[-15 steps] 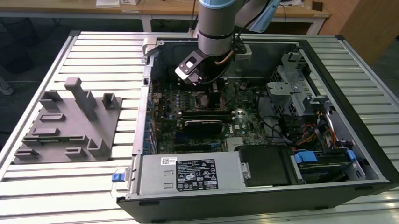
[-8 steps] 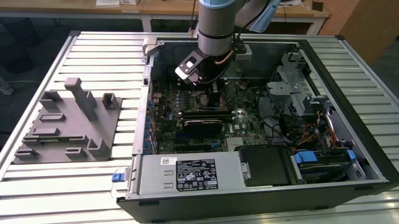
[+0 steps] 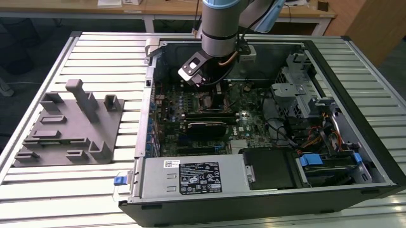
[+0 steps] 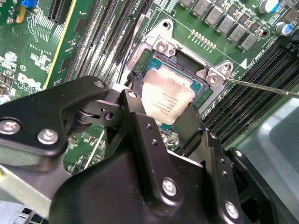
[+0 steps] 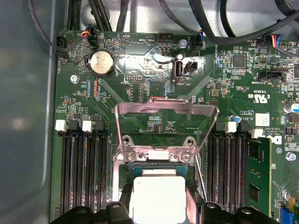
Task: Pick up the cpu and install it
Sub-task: 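Place the cpu into insertion slot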
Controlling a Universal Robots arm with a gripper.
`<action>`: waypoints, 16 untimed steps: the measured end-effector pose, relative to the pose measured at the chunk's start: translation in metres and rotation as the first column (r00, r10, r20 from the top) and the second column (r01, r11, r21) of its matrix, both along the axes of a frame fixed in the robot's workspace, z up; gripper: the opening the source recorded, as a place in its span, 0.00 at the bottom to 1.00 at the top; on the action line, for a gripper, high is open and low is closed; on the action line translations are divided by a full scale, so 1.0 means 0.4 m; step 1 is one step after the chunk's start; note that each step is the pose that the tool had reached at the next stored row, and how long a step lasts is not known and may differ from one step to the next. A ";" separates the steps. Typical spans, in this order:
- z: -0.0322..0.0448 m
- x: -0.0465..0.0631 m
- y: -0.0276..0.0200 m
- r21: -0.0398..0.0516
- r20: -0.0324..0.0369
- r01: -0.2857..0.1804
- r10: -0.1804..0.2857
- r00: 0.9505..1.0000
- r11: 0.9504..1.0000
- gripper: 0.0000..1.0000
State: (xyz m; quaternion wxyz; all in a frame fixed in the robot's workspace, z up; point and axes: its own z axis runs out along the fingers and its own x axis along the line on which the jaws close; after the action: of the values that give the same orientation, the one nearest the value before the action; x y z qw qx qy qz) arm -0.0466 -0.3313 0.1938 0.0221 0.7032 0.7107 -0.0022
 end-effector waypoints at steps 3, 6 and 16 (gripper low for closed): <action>-0.001 0.001 0.000 0.001 0.000 0.005 -0.005 1.000 1.000 0.53; -0.002 0.001 0.000 0.002 0.000 0.006 -0.006 1.000 1.000 0.53; -0.003 0.001 0.000 0.028 0.000 0.007 -0.007 1.000 1.000 0.53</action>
State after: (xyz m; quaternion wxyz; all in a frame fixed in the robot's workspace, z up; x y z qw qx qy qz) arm -0.0462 -0.3313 0.1928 0.0121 0.7059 0.7082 0.0078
